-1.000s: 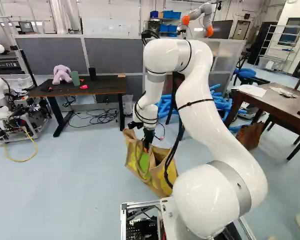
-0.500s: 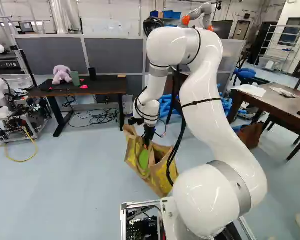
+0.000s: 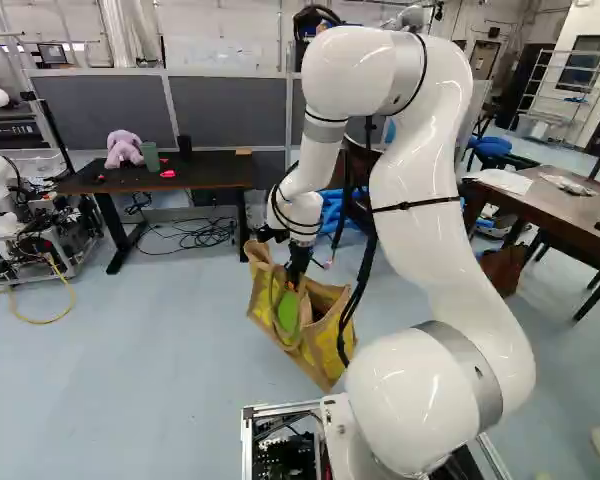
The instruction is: Pick up the bag on the ground and place it on the table
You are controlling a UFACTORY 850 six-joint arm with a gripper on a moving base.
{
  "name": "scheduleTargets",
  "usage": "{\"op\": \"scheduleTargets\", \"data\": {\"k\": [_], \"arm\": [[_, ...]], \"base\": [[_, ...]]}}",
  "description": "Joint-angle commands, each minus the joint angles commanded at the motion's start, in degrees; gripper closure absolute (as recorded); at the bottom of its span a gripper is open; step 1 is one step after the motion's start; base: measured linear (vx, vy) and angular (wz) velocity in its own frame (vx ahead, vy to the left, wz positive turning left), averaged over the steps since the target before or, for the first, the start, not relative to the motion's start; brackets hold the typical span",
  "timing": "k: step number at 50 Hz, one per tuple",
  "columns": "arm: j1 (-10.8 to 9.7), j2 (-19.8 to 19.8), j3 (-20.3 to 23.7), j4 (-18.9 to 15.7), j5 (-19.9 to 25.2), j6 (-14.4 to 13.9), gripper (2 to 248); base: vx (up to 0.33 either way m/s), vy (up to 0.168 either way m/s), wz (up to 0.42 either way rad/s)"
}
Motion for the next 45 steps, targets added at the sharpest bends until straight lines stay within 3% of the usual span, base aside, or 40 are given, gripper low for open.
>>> {"op": "scheduleTargets", "data": {"k": [45], "arm": [[-0.35, 10.53, 3.96, 0.00, -6.82, 0.00, 225]], "base": [[0.000, 0.000, 0.000]]}}
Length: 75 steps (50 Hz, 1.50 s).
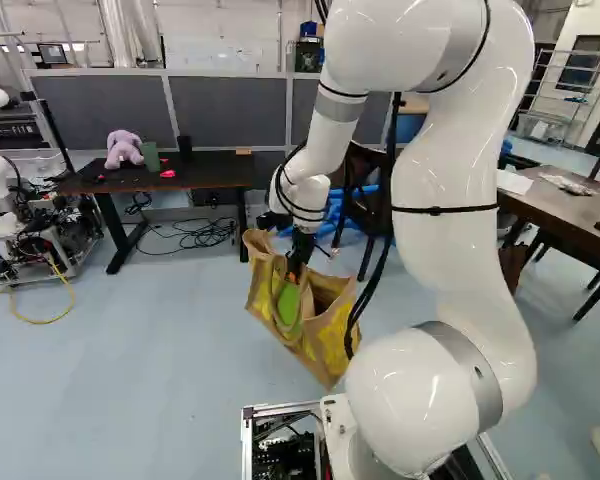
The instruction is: Pick up the bag on the ground and place it on the table
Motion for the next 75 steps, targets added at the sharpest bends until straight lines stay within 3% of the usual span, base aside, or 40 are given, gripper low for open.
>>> {"op": "scheduleTargets", "data": {"k": [75], "arm": [[-1.14, 15.71, 1.68, -0.09, -12.70, 0.00, 225]], "base": [[0.000, 0.000, 0.000]]}}
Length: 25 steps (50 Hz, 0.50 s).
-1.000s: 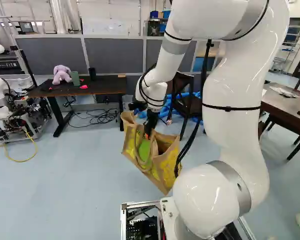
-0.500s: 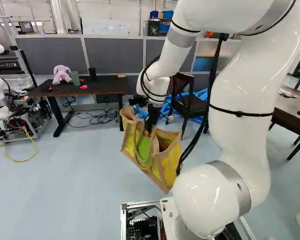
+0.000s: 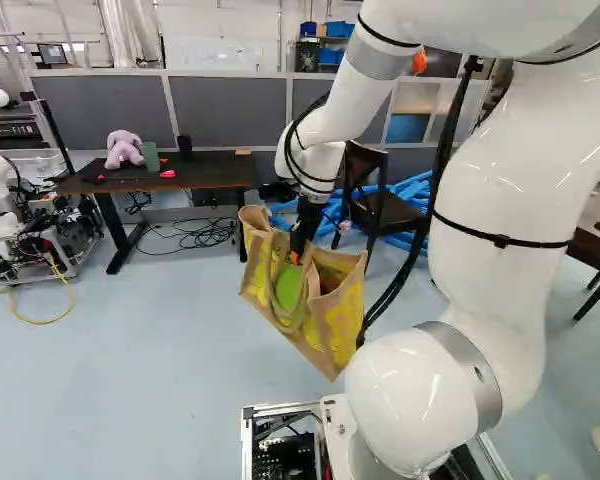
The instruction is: Pick up the bag on the ground and place it on the table
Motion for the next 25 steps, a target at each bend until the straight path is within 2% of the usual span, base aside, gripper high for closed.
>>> {"op": "scheduleTargets", "data": {"k": [25], "arm": [[-0.35, 4.60, -0.28, -2.11, -1.64, 0.00, 225]], "base": [[0.000, 0.000, 0.000]]}}
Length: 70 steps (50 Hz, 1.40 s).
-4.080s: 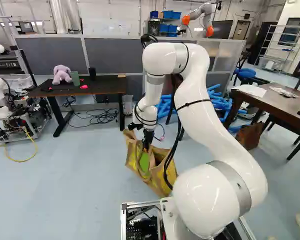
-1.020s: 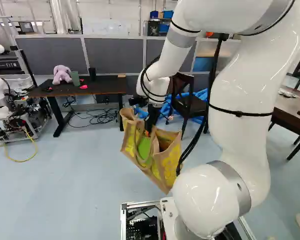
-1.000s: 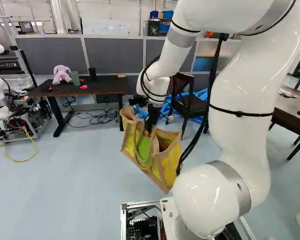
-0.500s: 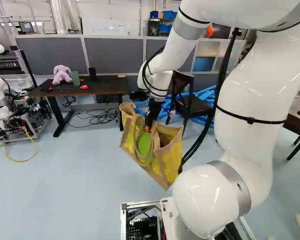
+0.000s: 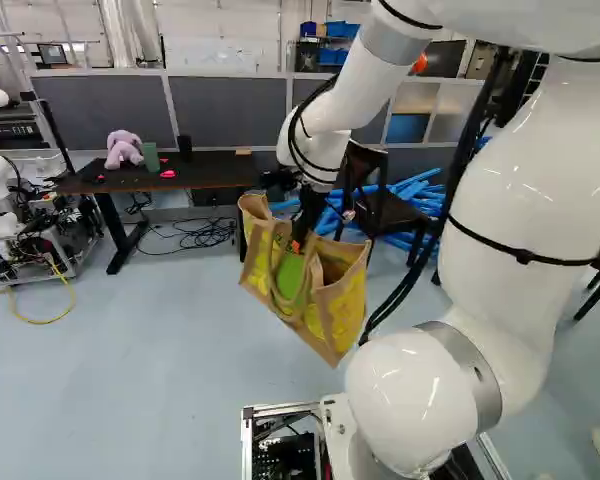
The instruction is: Pick up the bag on the ground and place it on the table
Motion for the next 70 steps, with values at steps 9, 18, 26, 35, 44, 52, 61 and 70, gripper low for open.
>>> {"op": "scheduleTargets", "data": {"k": [9, 18, 26, 35, 44, 52, 61, 70], "arm": [[-0.11, 1.59, -0.16, -1.13, -0.97, 0.00, 225], [-0.22, 3.14, -0.35, -2.31, -2.56, 0.00, 225], [-0.32, 4.50, -0.56, -3.51, -4.15, 0.00, 225], [-0.43, 6.00, -0.84, -4.89, -6.09, 0.00, 225], [-0.56, 7.47, -1.16, -5.87, -7.51, 0.00, 225], [-0.92, 8.70, -1.51, -6.36, -8.53, 0.00, 225], [-1.58, 9.88, -2.11, -6.47, -10.17, 0.00, 225], [-2.30, 10.94, -2.82, -6.49, -12.09, 0.00, 225]], "base": [[0.000, 0.000, 0.000], [0.000, 0.000, 0.000], [0.000, 0.000, 0.000], [0.000, 0.000, 0.000], [0.000, 0.000, 0.000], [0.000, 0.000, 0.000], [0.000, 0.000, 0.000], [0.000, 0.000, 0.000]]}}
